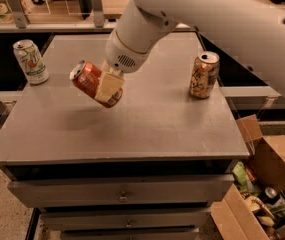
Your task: Knock coke can over
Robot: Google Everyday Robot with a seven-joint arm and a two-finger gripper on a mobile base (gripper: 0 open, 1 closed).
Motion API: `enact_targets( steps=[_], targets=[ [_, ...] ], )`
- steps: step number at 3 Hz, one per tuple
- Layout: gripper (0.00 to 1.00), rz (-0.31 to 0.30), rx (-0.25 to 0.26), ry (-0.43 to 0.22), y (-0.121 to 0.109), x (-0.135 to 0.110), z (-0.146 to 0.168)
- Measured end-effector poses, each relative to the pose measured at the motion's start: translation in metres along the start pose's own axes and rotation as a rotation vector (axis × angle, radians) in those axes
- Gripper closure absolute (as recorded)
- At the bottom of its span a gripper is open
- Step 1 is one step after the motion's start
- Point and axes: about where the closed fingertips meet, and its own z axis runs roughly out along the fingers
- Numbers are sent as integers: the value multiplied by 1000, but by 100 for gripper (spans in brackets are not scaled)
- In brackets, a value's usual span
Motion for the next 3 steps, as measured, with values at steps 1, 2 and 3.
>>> enact_targets(
  steps=[1, 2, 3],
  targets=[
    [100, 23, 14, 219, -4, 20, -11],
    [100, 33, 28, 380, -7, 36, -19],
    [82, 38, 45, 511, -12, 47, -25]
  ],
)
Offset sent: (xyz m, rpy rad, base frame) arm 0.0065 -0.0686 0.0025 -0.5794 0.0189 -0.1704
